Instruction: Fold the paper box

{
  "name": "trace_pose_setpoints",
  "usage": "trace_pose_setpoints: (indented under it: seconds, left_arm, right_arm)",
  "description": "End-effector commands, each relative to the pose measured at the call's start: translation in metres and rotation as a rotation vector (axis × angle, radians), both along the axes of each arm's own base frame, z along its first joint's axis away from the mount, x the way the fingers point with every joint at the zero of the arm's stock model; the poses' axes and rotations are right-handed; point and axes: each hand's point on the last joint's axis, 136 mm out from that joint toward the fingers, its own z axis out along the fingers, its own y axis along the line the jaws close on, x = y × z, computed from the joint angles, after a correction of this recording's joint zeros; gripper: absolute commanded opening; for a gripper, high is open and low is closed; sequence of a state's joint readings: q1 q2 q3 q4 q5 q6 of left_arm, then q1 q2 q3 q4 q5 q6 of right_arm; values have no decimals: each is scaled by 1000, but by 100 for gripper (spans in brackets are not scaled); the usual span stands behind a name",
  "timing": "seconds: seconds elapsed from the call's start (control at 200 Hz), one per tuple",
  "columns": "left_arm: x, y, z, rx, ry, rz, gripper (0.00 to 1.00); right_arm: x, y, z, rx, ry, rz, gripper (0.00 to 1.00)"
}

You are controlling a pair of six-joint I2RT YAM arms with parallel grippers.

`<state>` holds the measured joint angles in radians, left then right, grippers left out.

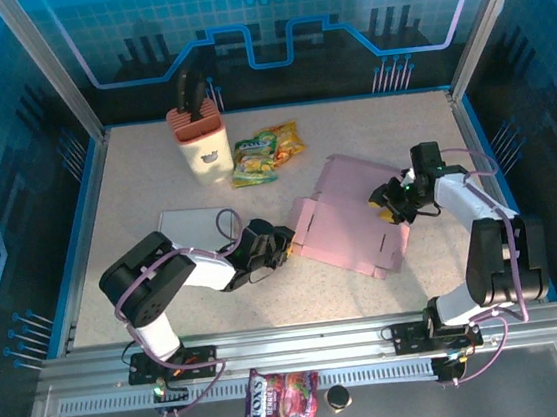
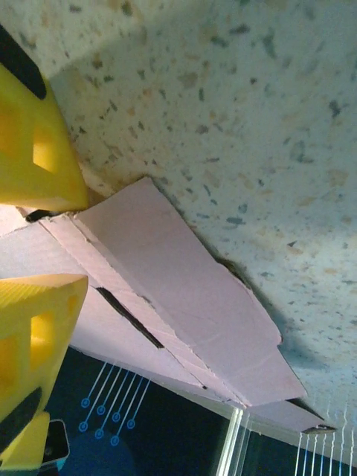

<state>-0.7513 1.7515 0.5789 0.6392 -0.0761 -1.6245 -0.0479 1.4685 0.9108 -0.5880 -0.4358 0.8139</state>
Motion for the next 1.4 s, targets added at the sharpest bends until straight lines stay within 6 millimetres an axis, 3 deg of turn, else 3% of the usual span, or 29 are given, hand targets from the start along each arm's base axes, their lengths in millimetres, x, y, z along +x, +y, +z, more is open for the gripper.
trace_pose_setpoints:
  seconds: [0.0, 0.205, 0.255, 0.56, 0.69, 0.735, 0.805, 0.92, 1.036, 1.061, 1.266, 1.391]
  left_arm:
    - [1, 4, -5, 13, -4, 30, 26]
    - [11, 2, -1, -6, -57, 54, 4]
    - [14, 3, 2, -10, -73, 67, 0]
    - [28, 7, 47, -33, -159, 127, 0]
    - [24, 7, 42, -49, -106, 136, 0]
    - [20, 8, 37, -45, -74, 138, 0]
    - [15, 10, 33, -30, -44, 130, 13]
    - [8, 11, 27, -6, 7, 119, 30]
    - [8, 8, 21, -17, 18, 113, 36]
    - [8, 8, 19, -17, 19, 114, 36]
    - [17, 1, 13, -44, -4, 121, 37]
    - [18, 2, 7, -34, -3, 121, 37]
  right_arm:
    - [-4, 2, 11, 32, -19, 2, 41]
    - [-10, 6, 18, 39, -33, -2, 41]
    - [-21, 9, 11, 38, -8, -7, 41]
    - [-68, 56, 13, 50, -11, -83, 43]
    - [-73, 62, 8, 95, -20, -159, 46]
    - [-69, 56, 9, 89, -29, -176, 47]
    - [-56, 39, 17, 48, -65, -179, 47]
    - [-29, -6, 26, -69, -96, -177, 48]
    - [-3, -43, 23, -158, -94, -163, 48]
    - [8, -49, 31, -172, -113, -158, 48]
    - [38, -88, 1, -186, -42, -137, 50]
    - [50, -92, -20, -177, 4, -82, 50]
